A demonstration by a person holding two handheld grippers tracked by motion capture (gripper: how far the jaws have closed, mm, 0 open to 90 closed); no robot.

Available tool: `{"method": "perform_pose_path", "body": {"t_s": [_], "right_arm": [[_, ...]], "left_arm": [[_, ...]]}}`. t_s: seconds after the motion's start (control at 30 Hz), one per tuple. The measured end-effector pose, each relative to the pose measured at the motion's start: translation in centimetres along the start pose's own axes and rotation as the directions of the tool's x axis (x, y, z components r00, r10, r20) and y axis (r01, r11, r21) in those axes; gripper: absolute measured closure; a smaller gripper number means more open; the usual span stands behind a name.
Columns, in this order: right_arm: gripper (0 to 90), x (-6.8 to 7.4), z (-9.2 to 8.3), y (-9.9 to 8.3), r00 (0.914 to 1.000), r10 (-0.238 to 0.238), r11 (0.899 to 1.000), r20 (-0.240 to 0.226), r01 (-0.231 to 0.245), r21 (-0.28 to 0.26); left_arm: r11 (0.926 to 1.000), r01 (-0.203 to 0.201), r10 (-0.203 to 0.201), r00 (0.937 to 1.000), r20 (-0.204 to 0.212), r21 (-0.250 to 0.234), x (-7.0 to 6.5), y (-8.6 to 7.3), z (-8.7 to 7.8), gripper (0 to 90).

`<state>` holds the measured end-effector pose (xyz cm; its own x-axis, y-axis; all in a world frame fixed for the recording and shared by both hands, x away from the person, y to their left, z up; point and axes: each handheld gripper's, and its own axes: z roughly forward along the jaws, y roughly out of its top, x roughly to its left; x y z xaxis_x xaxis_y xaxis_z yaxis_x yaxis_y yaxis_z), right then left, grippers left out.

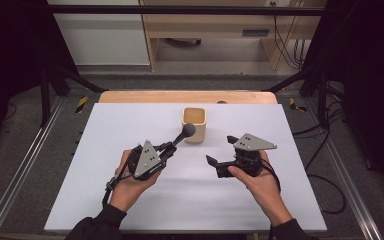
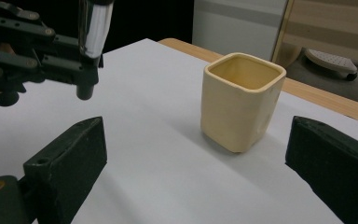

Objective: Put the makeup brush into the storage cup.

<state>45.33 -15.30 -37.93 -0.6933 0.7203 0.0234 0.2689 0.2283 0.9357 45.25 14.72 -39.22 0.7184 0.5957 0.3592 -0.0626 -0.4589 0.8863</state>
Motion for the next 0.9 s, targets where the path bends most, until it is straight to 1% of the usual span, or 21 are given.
{"method": "perform_pose_path", "body": {"t_s": [0.03,0.1,0.13,0.2,0.27,0.4,0.43,0.47,0.5,0.53,0.57,0.6,0.67,0.73,0.83,0.9], "right_arm": [[5.5,0.0,0.0,0.0,1.0000,0.000,1.000,0.000,0.000,0.000],[5.6,-0.1,-0.1,-0.2,1.0000,0.000,1.000,0.002,0.000,-0.003],[5.6,-0.1,-0.1,-0.4,1.0000,0.002,1.000,0.003,-0.002,-0.006],[5.5,-0.2,-0.2,-0.6,1.0000,0.003,1.000,0.002,-0.003,-0.007],[5.0,-0.3,-0.3,-0.8,1.0000,0.005,1.000,0.002,-0.005,-0.009],[4.8,-0.5,-0.5,-1.2,0.9999,-0.009,1.000,0.011,0.009,-0.011],[4.8,-0.6,-0.6,-1.2,0.9999,-0.009,1.000,0.012,0.009,-0.014],[4.9,-0.7,-0.8,-1.4,0.9996,-0.016,1.000,0.024,0.017,-0.018],[4.9,-0.7,-0.8,-1.4,0.9996,-0.016,1.000,0.024,0.017,-0.018],[4.9,-0.8,-0.9,-1.5,0.9993,-0.018,1.000,0.032,0.019,-0.024],[4.9,-0.8,-0.9,-1.5,0.9993,-0.018,1.000,0.032,0.019,-0.024],[4.9,-0.8,-1.0,-1.6,0.9991,-0.022,0.999,0.035,0.023,-0.022],[4.9,-1.0,-1.3,-1.9,0.9985,-0.022,1.000,0.051,0.023,-0.015],[4.9,-1.1,-1.5,-1.9,0.9981,-0.022,1.000,0.057,0.023,-0.015],[5.3,-1.4,-2.1,-2.3,0.9976,-0.012,1.000,0.068,0.014,-0.023],[5.9,-1.5,-2.3,-2.6,0.9971,-0.006,1.000,0.076,0.008,-0.022]], "left_arm": [[0.9998,0.018,-0.018,0.9998,0.000,-0.007,0.1,0.1,0.0,74.3],[0.9989,0.043,-0.043,0.9991,-0.006,-0.019,0.4,0.2,-0.1,74.4],[0.9969,0.070,-0.070,0.9974,-0.014,-0.035,0.7,0.4,-0.1,74.4],[0.9963,0.077,-0.078,0.9968,-0.019,-0.037,0.9,0.5,-0.1,74.3],[0.9933,0.103,-0.105,0.9943,-0.022,-0.051,1.2,0.6,0.0,74.3],[0.9909,0.119,-0.122,0.9917,-0.042,-0.063,1.8,1.1,0.0,74.3],[0.9901,0.124,-0.127,0.9910,-0.043,-0.065,1.9,1.1,0.0,74.3],[0.9889,0.131,-0.134,0.9899,-0.046,-0.071,1.9,1.1,0.1,74.4],[0.9898,0.125,-0.129,0.9904,-0.050,-0.068,2.0,1.1,0.2,74.4],[0.9883,0.137,-0.141,0.9887,-0.052,-0.066,2.1,1.0,0.3,74.3],[0.9883,0.137,-0.141,0.9887,-0.052,-0.066,2.1,1.0,0.3,74.3],[0.9870,0.146,-0.149,0.9875,-0.051,-0.068,2.1,1.0,0.4,74.3],[0.9864,0.150,-0.154,0.9866,-0.055,-0.068,2.2,1.0,0.5,74.3],[0.9866,0.149,-0.153,0.9864,-0.061,-0.067,2.2,1.1,0.5,74.3],[0.9847,0.157,-0.162,0.9846,-0.066,-0.075,2.3,1.2,0.6,74.3],[0.9852,0.152,-0.158,0.9848,-0.073,-0.079,2.4,1.3,0.7,74.3]]}}
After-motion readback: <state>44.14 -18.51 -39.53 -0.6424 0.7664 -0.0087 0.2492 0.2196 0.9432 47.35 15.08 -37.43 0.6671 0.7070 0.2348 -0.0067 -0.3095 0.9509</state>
